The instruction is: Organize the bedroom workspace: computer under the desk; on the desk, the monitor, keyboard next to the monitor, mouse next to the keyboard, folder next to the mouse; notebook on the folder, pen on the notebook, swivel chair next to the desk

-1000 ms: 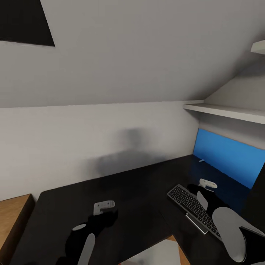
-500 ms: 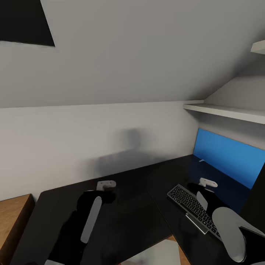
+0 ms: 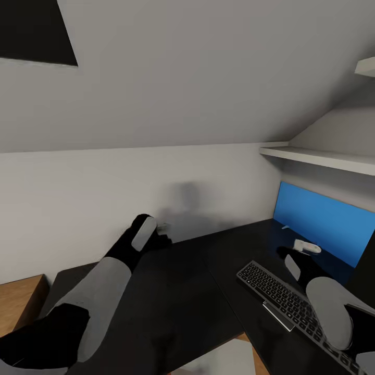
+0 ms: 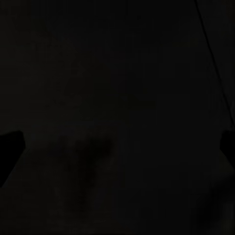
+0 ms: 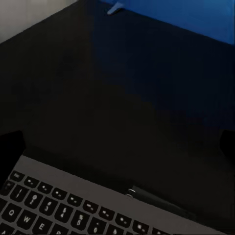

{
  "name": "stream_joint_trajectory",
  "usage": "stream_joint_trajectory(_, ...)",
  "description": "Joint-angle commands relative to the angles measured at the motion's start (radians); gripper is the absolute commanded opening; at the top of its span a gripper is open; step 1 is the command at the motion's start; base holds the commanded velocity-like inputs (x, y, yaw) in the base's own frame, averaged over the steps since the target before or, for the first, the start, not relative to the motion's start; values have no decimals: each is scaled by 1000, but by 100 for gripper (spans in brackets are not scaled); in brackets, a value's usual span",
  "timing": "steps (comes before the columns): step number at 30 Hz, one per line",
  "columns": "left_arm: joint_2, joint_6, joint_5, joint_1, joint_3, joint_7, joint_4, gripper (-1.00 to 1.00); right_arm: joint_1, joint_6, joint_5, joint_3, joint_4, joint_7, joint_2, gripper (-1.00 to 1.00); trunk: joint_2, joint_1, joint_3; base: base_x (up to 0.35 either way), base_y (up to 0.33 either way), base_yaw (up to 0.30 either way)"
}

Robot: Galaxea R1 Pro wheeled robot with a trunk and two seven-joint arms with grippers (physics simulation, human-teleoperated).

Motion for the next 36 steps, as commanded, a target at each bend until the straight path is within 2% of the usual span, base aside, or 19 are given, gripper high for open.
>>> stream_joint_trajectory(1, 0, 1, 14, -11, -1, 10, 7, 100, -15, 22, 5, -3, 0, -4, -5, 100, -1, 0, -2, 0, 0, 0)
stream_joint_trajectory(4, 0, 0, 24, -39, 4, 13, -2, 100, -59, 118, -7, -8, 5, -9, -20, 100, -1, 0, -2, 0, 0, 0)
stream_joint_trajectory(7, 0, 0, 27, -48, 6, 12, -28, 100, -74, 153, -42, -17, 6, -8, -25, 100, -1, 0, -2, 0, 0, 0)
stream_joint_trajectory(14, 0, 0, 35, -52, 9, 11, -43, 100, -79, 165, -68, -20, 10, -7, -24, 100, -1, 0, -2, 0, 0, 0)
stream_joint_trajectory(16, 0, 1, 46, -52, 10, 10, -43, 100, -79, 168, -75, -20, 11, -10, -22, 100, -1, 0, -2, 0, 0, 0)
stream_joint_trajectory(25, 0, 1, 66, -52, 12, 13, -43, 100, -78, 165, -80, -19, 35, -7, -4, 100, -1, 0, -2, 0, 0, 0)
stream_joint_trajectory(31, 0, 1, 61, -52, 12, 16, -42, 100, -77, 161, -76, -19, 32, -12, 27, 100, -43, 23, -20, 0, 0, 0)
stream_joint_trajectory(36, 0, 1, 61, -52, 12, 17, -41, 100, -77, 161, -76, -19, 29, -14, 35, 100, -78, 42, -36, 0, 0, 0)
